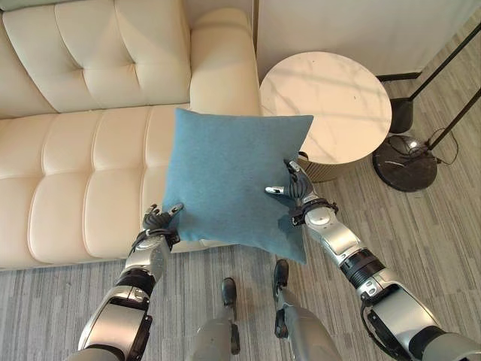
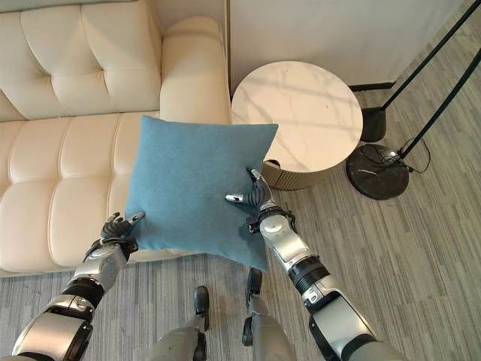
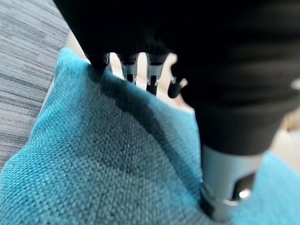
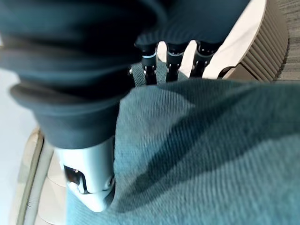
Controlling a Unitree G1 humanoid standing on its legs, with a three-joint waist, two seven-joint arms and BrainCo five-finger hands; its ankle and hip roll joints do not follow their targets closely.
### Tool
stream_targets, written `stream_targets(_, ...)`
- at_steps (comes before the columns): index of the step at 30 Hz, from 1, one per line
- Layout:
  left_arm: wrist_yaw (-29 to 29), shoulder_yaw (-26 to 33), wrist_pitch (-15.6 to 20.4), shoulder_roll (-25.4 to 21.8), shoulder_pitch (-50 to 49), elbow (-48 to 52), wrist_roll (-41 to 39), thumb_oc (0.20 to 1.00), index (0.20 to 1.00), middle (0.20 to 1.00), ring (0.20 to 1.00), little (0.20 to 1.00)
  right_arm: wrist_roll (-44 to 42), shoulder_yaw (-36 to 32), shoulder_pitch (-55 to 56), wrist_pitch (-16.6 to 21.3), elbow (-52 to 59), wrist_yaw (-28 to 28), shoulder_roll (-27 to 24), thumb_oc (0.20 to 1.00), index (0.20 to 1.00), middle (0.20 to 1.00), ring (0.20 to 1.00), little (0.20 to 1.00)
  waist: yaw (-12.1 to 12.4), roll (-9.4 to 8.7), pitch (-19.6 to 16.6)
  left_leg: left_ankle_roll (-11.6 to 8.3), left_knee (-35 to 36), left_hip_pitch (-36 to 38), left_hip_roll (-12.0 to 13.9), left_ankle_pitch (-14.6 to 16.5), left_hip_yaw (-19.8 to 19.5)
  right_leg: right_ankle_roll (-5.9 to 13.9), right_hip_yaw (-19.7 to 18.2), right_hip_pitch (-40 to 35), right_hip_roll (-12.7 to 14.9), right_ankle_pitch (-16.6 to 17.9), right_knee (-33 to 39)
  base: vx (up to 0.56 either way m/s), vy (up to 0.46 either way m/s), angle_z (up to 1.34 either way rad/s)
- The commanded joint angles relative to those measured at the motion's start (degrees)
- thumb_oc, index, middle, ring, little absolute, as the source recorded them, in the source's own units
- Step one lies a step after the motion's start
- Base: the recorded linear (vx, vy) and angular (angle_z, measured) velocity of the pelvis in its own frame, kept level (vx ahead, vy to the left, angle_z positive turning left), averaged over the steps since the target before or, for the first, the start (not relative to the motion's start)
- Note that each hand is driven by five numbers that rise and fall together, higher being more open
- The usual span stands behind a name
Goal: Pick up all the scattered cushions and arrange them neatly on the sofa.
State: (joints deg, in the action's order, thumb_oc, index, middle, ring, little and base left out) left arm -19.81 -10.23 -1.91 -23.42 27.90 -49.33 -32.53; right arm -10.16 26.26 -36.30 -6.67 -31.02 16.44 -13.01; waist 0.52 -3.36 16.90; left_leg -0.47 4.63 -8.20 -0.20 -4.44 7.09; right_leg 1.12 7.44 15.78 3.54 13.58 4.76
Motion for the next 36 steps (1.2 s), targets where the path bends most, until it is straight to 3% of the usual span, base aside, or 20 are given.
stream_targets(1, 1.5, -3.9, 2.3, -1.2, 1.6, 5.7, 5.9, 1.0, 1.0, 1.0, 1.0, 1.0, 0.0, 1.0, 2.3, 1.1, 1.2, -1.3, 2.1, 1.0, 1.0, 1.0, 1.0, 1.0, 0.3, 0.16, -2.3, -1.11, 0.4, -0.9, 0.7, 2.2, -2.8, 5.44, 0.8, -6.4, 2.9, -10.6, 0.2, -0.01, 0.025, 0.11)
stream_targets(9, 3.4, -6.5, 0.1, -2.5, -2.2, 17.6, 16.2, 1.0, 1.0, 1.0, 1.0, 1.0, -0.8, -1.6, 10.4, -0.5, 0.6, -2.3, 2.2, 1.0, 1.0, 1.0, 1.0, 1.0, 0.1, -0.24, -1.8, -0.69, 0.4, 0.1, 0.5, 3.0, -2.2, 5.71, 0.4, -7.0, 3.2, -10.4, 0.2, -0.01, 0.014, 0.01)
stream_targets(16, 5.0, -7.9, -1.1, -0.9, -5.6, 19.1, 20.1, 1.0, 1.0, 1.0, 1.0, 1.0, -0.1, -2.2, 15.8, -2.1, -3.2, -3.8, 3.5, 1.0, 1.0, 1.0, 1.0, 1.0, -0.3, 0.24, -1.9, -0.44, 0.4, 0.7, 0.4, 3.5, -1.8, 5.8, 0.3, -7.2, 3.4, -10.4, 0.2, -0.01, 0.015, -0.03)
stream_targets(27, 6.1, -9.1, -0.5, 2.2, -8.8, 16.2, 18.3, 1.0, 1.0, 1.0, 1.0, 1.0, -8.1, -0.3, 15.8, 1.4, -3.3, -4.8, 6.7, 1.0, 1.0, 1.0, 1.0, 1.0, 0.2, 1.18, -1.7, -0.26, 0.4, 0.7, 0.1, 3.4, -1.8, 5.7, 0.2, -6.9, 3.6, -10.1, 0.2, -0.01, 0.007, -0.03)
stream_targets(31, 5.3, -9.4, 1.0, 4.1, -9.5, 15.1, 12.8, 1.0, 1.0, 1.0, 1.0, 1.0, -11.2, 1.9, 12.7, 3.8, -2.8, -4.4, 8.8, 1.0, 1.0, 1.0, 1.0, 1.0, 0.7, 1.74, -1.4, -0.42, 0.4, 0.0, 0.1, 3.0, -1.6, 5.64, 0.5, -6.4, 3.9, -10.0, 0.2, -0.02, 0.007, -0.03)
stream_targets(32, 4.8, -9.2, 1.2, 5.4, -9.9, 13.5, 9.6, 1.0, 1.0, 1.0, 1.0, 1.0, -13.4, 3.1, 11.9, 4.4, -3.1, -4.5, 10.0, 1.0, 1.0, 1.0, 1.0, 1.0, 0.9, 1.71, -1.5, -0.47, 0.4, -0.2, 0.0, 2.9, -1.6, 5.59, 0.5, -6.2, 3.9, -9.9, 0.2, 0.0, 0.0, 0.0)
stream_targets(35, 4.4, -10.2, 1.1, 6.7, -9.2, 9.5, 9.7, 1.0, 1.0, 1.0, 1.0, 1.0, -14.1, 5.3, 10.8, 4.7, -3.8, -4.8, 11.2, 1.0, 1.0, 1.0, 1.0, 1.0, 1.0, 1.56, -1.6, -0.58, 0.4, -0.2, 0.0, 2.9, -1.6, 5.53, 0.5, -6.3, 3.9, -9.9, 0.2, 0.0, 0.0, 0.0)
stream_targets(36, 4.3, -12.0, 0.5, 8.5, -8.1, 4.9, 10.2, 1.0, 1.0, 1.0, 1.0, 1.0, -13.2, 9.4, 9.1, 3.7, -6.3, -6.3, 12.6, 1.0, 1.0, 1.0, 1.0, 1.0, 1.3, 1.18, -2.1, -0.7, 0.4, 0.1, 0.0, 2.9, -1.6, 5.43, 0.4, -6.6, 3.9, -10.0, 0.2, 0.03, -0.028, -0.03)
